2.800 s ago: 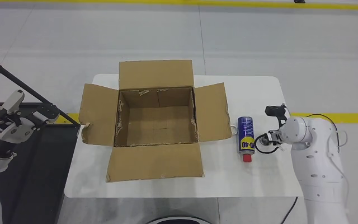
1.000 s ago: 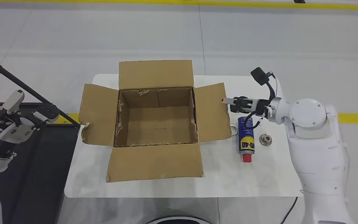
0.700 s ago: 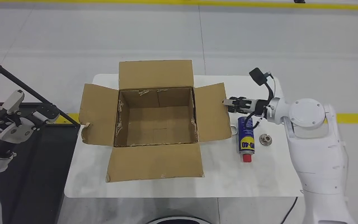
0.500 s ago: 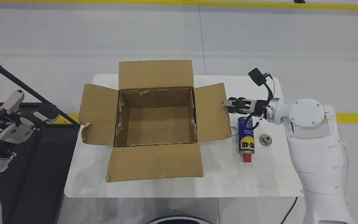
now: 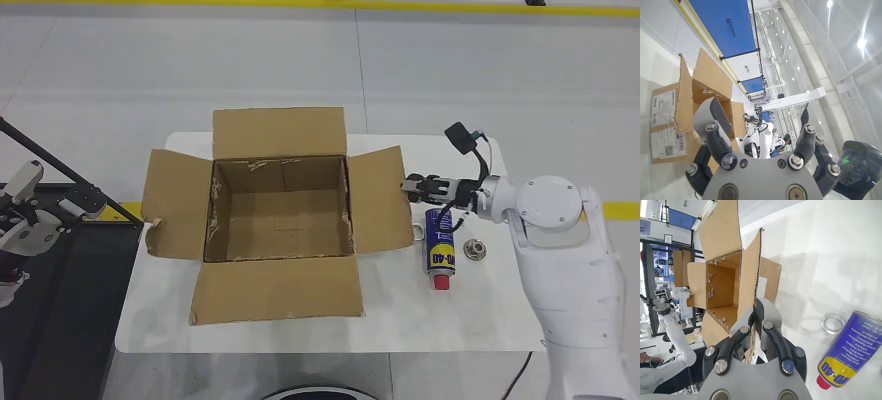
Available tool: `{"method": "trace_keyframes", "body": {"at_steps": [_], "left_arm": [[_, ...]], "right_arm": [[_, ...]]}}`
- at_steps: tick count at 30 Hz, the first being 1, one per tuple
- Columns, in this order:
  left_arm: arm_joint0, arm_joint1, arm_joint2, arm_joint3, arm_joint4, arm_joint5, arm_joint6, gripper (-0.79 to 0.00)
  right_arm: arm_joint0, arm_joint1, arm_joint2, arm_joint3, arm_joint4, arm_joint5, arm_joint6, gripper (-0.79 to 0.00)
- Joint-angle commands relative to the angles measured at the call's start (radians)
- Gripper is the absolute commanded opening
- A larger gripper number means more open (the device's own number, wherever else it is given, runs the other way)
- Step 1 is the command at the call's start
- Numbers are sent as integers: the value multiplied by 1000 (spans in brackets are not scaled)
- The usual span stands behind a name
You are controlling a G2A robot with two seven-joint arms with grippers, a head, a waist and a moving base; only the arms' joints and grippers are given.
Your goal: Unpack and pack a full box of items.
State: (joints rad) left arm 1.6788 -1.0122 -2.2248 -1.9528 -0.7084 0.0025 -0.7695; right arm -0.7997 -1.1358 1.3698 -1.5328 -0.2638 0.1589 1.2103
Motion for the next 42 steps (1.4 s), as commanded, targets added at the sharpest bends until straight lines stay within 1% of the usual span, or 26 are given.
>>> {"method": "trace_keyframes", "body": {"at_steps": [1,13,14,15,16,17,21,25,42], "left_arm": [[0,0,0,0,0,0,0,0],[0,0,0,0,0,0,0,0],[0,0,0,0,0,0,0,0],[0,0,0,0,0,0,0,0],[0,0,0,0,0,0,0,0],[0,0,0,0,0,0,0,0],[0,0,0,0,0,0,0,0],[0,0,0,0,0,0,0,0],[0,0,0,0,0,0,0,0]], "right_arm": [[-6,3,3,-6,-1,5,-1,-785],[-65,24,35,-83,16,32,5,-785],[-69,26,36,-91,16,35,5,-646],[-71,27,36,-95,17,37,6,-314],[-73,29,38,-102,18,42,7,-25],[-74,30,40,-109,17,46,7,0],[-79,38,56,-156,-5,68,1,0],[-98,51,85,-275,-68,115,11,0],[-98,51,85,-275,-68,115,11,0]]}}
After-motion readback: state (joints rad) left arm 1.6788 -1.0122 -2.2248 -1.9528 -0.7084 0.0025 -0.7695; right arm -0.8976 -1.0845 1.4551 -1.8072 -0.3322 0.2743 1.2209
